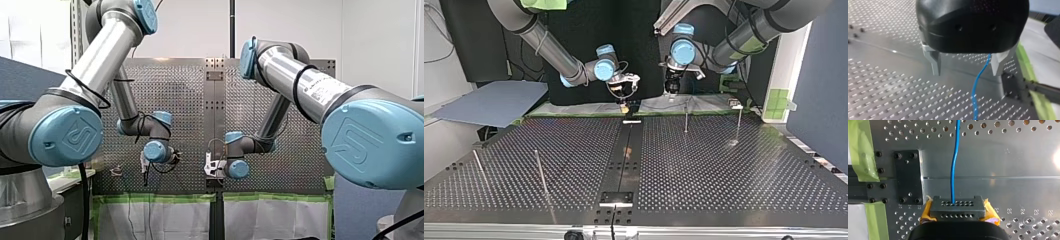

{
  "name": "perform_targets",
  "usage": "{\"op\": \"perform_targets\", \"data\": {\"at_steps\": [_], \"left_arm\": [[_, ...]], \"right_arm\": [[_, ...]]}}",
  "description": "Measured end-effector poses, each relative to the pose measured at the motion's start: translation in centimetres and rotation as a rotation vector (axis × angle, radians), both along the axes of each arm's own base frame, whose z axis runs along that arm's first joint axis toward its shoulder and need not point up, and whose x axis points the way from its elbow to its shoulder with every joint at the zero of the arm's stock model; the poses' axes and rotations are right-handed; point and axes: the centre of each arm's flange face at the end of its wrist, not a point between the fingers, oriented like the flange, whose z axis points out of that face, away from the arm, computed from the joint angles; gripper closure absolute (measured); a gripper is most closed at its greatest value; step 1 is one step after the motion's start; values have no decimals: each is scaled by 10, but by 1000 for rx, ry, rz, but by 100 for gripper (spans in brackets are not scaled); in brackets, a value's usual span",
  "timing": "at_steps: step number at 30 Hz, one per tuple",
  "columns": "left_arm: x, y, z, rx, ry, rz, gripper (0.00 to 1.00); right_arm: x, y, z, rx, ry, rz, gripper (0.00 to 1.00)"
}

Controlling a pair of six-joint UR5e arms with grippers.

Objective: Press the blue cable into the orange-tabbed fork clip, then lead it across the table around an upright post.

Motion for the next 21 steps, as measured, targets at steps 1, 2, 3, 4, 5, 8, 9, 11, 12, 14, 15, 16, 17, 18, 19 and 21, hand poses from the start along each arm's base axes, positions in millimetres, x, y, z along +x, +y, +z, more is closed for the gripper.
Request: {"op": "perform_targets", "data": {"at_steps": [1,2,3,4,5,8,9,11,12,14,15,16,17,18,19,21], "left_arm": [[0,-3,-3,-1,3,-4,1],[0,-5,-5,-4,5,-6,1],[1,-7,-6,-10,5,-7,1],[2,-9,-7,-15,5,-7,1],[3,-10,-7,-21,5,-7,1],[6,-11,-8,-34,3,-3,1],[7,-11,-8,-39,2,0,1],[10,-12,-10,-48,1,6,1],[13,-13,-12,-52,1,10,1],[18,-13,-16,-54,2,16,1],[21,-14,-19,-51,5,23,1],[23,-13,-23,-49,7,30,1],[24,-12,-26,-47,10,38,1],[25,-11,-30,-44,11,49,1],[27,-10,-33,-43,8,56,1],[33,-11,-34,-44,-4,66,1]], "right_arm": [[0,0,0,0,0,0,100],[0,0,0,0,0,0,100],[0,0,0,0,0,0,100],[0,0,0,-1,0,0,100],[0,-1,0,-2,-1,0,100],[0,-1,1,-3,-3,0,100],[0,-1,1,-3,-3,0,100],[1,-1,1,-4,-3,0,100],[1,-1,1,-5,-4,0,100],[1,-2,2,-6,-5,0,100],[2,-2,2,-6,-5,0,100],[2,-2,2,-6,-5,0,100],[2,-1,2,-6,-5,1,100],[2,-1,2,-6,-5,1,100],[2,-1,2,-6,-5,2,100],[2,-1,2,-7,-5,2,100]]}}
